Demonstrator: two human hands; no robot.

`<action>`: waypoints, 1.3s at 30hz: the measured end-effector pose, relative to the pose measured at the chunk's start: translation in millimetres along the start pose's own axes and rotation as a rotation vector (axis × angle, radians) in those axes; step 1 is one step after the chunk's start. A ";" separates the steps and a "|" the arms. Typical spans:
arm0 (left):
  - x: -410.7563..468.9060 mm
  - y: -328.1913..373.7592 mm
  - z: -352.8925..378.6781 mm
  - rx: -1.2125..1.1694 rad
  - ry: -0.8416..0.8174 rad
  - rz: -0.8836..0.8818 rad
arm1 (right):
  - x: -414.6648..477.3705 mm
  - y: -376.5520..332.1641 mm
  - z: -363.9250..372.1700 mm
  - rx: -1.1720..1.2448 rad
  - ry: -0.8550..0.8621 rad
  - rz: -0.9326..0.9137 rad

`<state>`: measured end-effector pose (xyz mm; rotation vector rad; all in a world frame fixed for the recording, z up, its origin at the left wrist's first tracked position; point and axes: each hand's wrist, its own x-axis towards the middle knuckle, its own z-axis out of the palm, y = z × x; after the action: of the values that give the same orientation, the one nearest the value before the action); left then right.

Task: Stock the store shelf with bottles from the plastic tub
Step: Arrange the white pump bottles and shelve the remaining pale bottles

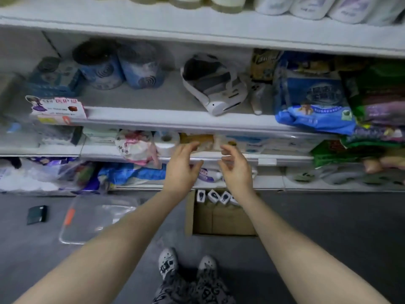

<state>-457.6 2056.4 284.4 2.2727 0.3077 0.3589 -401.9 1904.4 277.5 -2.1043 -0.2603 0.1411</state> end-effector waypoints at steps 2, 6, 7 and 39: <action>-9.8 -13.1 17.2 -0.003 -0.036 -0.014 | -10.8 21.8 4.6 -0.019 0.006 0.057; -27.5 -51.4 57.2 -0.018 -0.110 -0.079 | -27.3 70.3 12.1 -0.085 -0.031 0.158; -31.6 -58.0 64.5 -0.020 -0.126 -0.096 | -31.0 79.0 12.8 -0.113 -0.070 0.196; -46.9 -361.1 392.2 0.079 -0.541 -0.147 | 12.8 492.2 214.1 -0.339 -0.219 0.316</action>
<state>-401.3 2009.2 -245.7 2.3037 0.2053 -0.3486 -369.9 1837.4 -254.3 -2.4590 -0.0811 0.5502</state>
